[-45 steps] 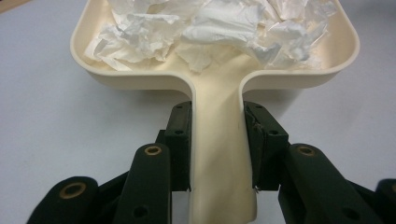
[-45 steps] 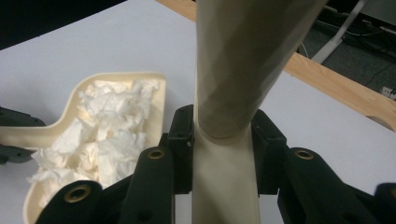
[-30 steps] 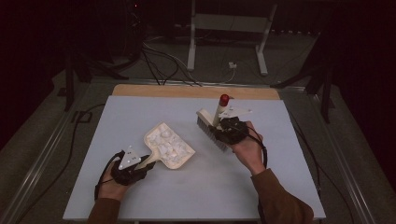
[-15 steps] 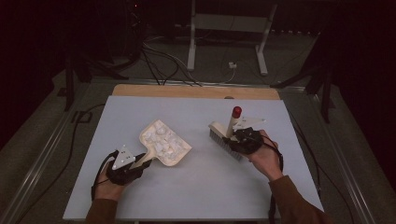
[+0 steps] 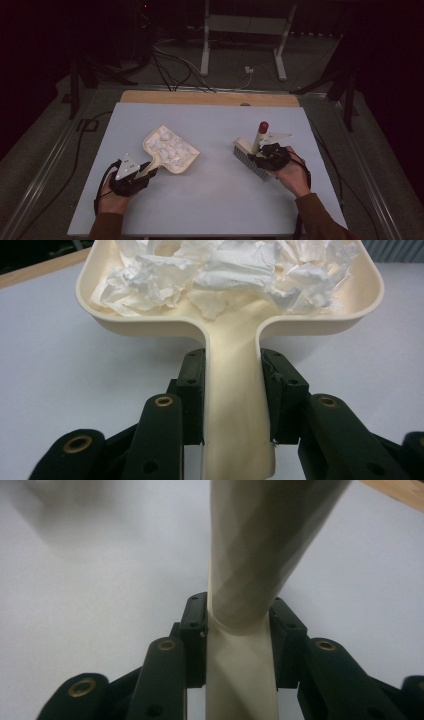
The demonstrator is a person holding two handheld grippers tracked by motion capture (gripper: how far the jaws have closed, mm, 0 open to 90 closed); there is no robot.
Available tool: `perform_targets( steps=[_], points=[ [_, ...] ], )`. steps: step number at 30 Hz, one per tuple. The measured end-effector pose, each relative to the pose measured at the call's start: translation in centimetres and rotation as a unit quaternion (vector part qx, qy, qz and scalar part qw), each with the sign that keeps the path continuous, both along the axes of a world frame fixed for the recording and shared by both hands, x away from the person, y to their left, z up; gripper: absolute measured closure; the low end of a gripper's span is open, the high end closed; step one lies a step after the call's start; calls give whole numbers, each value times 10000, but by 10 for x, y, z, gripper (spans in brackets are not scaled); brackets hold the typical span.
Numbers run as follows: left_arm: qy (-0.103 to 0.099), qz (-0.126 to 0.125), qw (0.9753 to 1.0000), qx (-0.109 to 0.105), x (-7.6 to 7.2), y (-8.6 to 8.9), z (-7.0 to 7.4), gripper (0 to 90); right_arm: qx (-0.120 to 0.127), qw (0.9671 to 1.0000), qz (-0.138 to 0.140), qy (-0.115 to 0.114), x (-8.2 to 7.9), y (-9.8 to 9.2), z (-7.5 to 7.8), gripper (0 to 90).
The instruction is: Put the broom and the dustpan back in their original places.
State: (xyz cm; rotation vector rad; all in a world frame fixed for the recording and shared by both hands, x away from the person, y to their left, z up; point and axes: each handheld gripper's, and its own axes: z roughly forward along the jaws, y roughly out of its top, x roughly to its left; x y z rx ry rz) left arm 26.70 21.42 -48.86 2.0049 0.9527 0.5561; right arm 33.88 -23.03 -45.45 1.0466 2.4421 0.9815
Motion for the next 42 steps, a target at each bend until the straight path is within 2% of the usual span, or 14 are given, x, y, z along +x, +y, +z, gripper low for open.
perform_targets(
  steps=[2,5,10,17,20,25,32,38,42],
  points=[
    [6,39,10000,-7,0,1,0,667,2,10000,-29,-21,0,-1,1,643],
    [2,102,9999,-40,1,2,-1,667,248,9996,-83,-139,0,-4,7,620],
    [7,190,9998,-51,1,3,0,667,466,9976,-295,-419,-3,-5,22,605],
    [27,434,9991,16,3,3,-1,667,847,9915,-663,-737,-7,-4,38,640],
    [35,522,9986,32,4,3,-1,667,1005,9882,-853,-778,-8,-5,42,657],
    [42,674,9977,77,6,2,-2,667,1076,9855,-1064,-762,-7,-4,43,694],
    [44,1015,9947,143,9,-2,-5,667,1052,9853,-1103,-767,-3,-3,43,701],
    [44,1377,9903,174,11,-6,-5,667,1080,9856,-1061,-747,-2,-5,43,697],
    [49,1590,9872,128,12,-7,-5,667,1021,9839,-1223,-815,-3,-4,42,684]
  ],
)
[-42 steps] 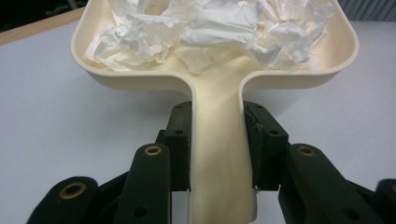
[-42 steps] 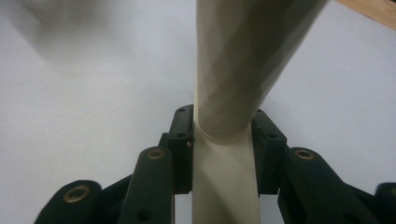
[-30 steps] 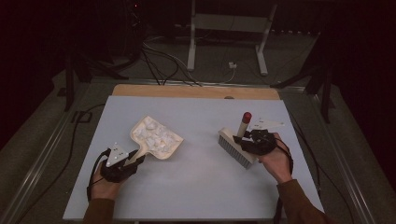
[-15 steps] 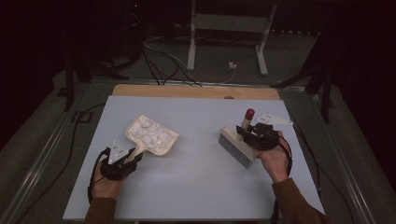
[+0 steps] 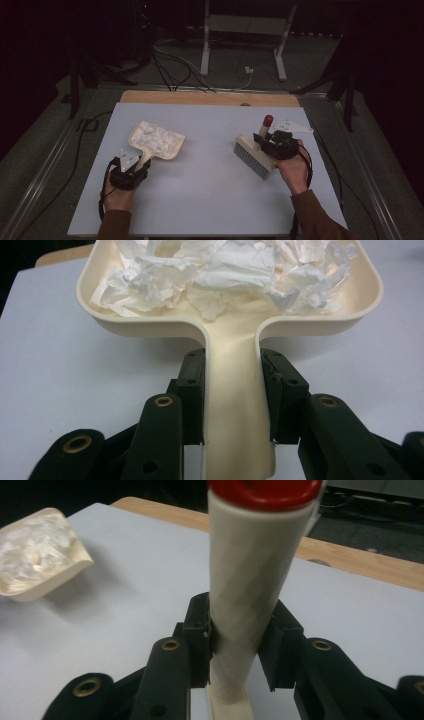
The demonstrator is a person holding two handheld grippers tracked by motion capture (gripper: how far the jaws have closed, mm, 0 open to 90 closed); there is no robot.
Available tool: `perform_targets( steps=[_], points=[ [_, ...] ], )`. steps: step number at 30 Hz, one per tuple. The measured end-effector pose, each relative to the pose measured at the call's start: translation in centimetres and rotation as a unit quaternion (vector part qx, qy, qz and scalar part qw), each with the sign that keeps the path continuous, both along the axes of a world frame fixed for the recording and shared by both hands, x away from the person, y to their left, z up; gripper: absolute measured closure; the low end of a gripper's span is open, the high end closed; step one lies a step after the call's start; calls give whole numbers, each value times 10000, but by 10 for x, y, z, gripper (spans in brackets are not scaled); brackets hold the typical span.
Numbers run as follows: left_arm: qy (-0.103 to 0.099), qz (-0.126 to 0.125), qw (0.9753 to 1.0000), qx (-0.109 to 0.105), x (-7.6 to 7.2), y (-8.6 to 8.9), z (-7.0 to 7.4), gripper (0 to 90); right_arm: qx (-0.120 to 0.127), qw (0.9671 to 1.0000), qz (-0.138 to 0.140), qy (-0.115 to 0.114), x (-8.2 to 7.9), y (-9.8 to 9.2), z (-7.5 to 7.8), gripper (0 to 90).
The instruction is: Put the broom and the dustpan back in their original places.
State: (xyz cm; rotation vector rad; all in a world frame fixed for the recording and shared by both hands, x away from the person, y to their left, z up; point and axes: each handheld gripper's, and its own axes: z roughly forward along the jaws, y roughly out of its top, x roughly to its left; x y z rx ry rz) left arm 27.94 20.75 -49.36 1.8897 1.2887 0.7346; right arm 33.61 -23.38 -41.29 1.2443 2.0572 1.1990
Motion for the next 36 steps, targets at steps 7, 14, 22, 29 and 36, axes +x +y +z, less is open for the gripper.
perform_targets(
  steps=[7,14,22,29,36],
  points=[
    [15,134,9999,-58,1,-2,-2,667,-48,9981,-610,-61,0,6,-5,667],
    [14,212,9997,-100,1,-3,-3,667,-18,9941,-1082,-87,4,6,-10,680],
    [12,323,9994,-126,1,-1,-4,667,117,9981,-583,169,7,-4,-4,703],
    [66,613,9981,-86,0,-2,-7,667,19,9994,-199,266,2,-15,1,705],
    [99,759,9970,-87,0,-3,-10,667,-108,9992,244,312,-3,-24,8,705]
  ],
)
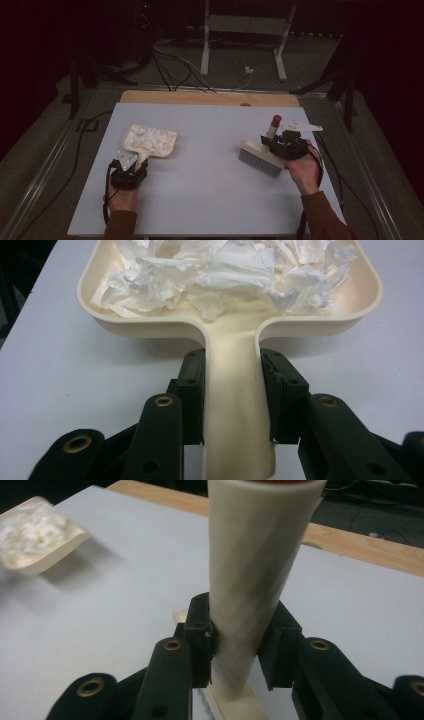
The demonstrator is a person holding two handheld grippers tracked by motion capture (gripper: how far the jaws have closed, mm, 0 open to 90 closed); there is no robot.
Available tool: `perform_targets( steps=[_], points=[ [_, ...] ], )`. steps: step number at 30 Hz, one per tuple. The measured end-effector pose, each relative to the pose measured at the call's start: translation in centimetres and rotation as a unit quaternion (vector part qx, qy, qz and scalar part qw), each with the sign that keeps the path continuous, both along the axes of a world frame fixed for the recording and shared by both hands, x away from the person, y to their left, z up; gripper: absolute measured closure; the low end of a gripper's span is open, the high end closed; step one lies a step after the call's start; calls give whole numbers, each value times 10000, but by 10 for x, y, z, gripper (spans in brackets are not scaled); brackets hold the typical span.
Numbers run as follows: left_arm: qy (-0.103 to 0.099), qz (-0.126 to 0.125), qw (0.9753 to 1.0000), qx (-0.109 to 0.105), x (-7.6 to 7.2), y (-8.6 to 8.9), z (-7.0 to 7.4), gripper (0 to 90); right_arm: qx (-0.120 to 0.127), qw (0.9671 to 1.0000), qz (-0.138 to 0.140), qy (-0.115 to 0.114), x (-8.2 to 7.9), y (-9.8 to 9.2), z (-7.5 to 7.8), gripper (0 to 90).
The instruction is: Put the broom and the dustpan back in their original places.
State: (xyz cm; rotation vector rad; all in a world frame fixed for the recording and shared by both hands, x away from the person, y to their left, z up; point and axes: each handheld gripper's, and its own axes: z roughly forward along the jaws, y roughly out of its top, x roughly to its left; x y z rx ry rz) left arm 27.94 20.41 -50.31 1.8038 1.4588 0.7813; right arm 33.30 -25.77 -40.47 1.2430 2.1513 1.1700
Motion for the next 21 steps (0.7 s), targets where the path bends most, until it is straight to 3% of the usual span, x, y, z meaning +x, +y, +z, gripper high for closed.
perform_targets(
  steps=[4,15,21],
  points=[
    [-17,15,10000,-16,0,0,0,667,-90,9997,218,39,-3,-5,3,705],
    [-13,63,10000,3,0,-1,0,667,-24,9952,932,286,-6,-22,3,705],
    [-15,72,10000,-13,0,-2,1,667,-96,9932,1110,341,-6,-32,6,706]
  ],
)
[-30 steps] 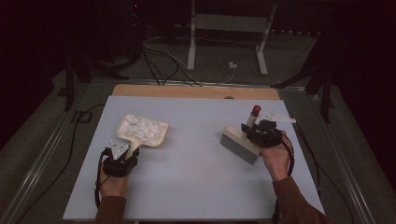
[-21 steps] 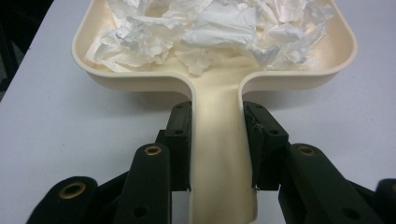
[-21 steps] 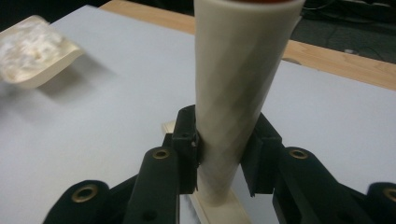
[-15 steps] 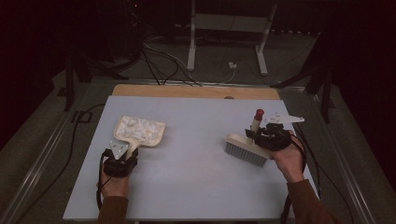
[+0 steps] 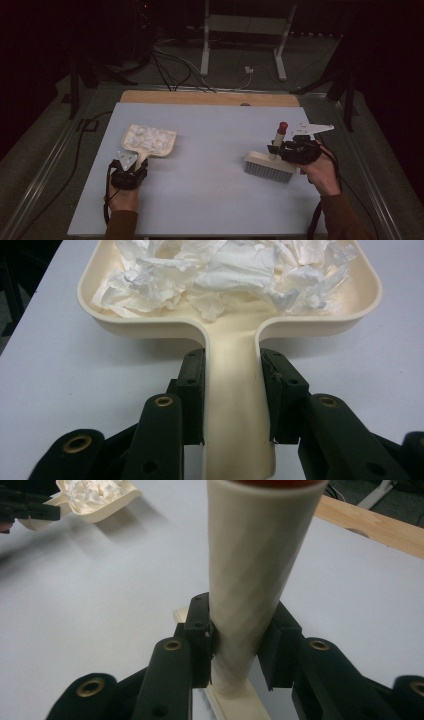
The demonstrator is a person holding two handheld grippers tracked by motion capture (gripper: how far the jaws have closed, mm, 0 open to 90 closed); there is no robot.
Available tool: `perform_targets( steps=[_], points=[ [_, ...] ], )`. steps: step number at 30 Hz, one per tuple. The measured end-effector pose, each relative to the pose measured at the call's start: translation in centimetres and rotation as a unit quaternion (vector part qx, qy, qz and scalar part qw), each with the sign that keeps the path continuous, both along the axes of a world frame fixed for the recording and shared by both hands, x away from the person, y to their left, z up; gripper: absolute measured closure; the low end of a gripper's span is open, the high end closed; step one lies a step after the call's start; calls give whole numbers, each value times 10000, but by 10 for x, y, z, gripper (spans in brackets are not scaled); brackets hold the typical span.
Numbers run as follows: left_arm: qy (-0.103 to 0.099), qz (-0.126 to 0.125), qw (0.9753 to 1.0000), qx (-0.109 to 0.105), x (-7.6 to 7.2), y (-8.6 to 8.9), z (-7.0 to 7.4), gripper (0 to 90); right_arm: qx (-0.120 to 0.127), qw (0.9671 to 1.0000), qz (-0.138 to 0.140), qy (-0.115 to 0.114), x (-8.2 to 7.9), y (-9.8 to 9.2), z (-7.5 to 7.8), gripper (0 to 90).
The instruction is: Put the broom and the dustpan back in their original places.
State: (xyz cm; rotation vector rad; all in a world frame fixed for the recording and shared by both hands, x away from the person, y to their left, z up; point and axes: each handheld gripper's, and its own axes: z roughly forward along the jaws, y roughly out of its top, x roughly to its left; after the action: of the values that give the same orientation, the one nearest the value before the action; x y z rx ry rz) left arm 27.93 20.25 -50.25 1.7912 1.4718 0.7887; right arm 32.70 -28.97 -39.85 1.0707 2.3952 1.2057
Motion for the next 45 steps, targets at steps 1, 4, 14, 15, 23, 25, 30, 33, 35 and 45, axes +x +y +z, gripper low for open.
perform_targets(
  steps=[1,4,14,15,23,25,30,33,35,45],
  points=[
    [0,1,10000,-2,0,0,0,667,0,10000,36,17,0,-1,1,706],
    [7,13,10000,-14,0,0,0,667,-20,9998,161,79,1,-4,3,705],
    [6,43,10000,-5,0,1,1,667,-1,9981,481,397,8,-9,3,706],
    [7,46,10000,-3,0,1,1,667,23,9978,513,420,9,-9,2,706],
    [12,73,10000,8,0,0,1,667,-36,9990,162,417,29,1,-9,688],
    [12,74,10000,-1,0,0,1,666,-122,9994,-47,327,33,7,-13,668],
    [4,111,9999,-1,0,-2,0,666,-640,9962,-589,28,44,20,-28,607],
    [20,119,9999,-5,0,-2,0,666,-849,9931,-813,23,50,26,-41,588],
    [23,128,9999,-10,0,-3,0,666,-1021,9907,-893,117,54,28,-52,568],
    [120,214,9997,-20,2,-5,-3,666,-1081,9825,-1313,761,73,21,-82,579]
  ],
)
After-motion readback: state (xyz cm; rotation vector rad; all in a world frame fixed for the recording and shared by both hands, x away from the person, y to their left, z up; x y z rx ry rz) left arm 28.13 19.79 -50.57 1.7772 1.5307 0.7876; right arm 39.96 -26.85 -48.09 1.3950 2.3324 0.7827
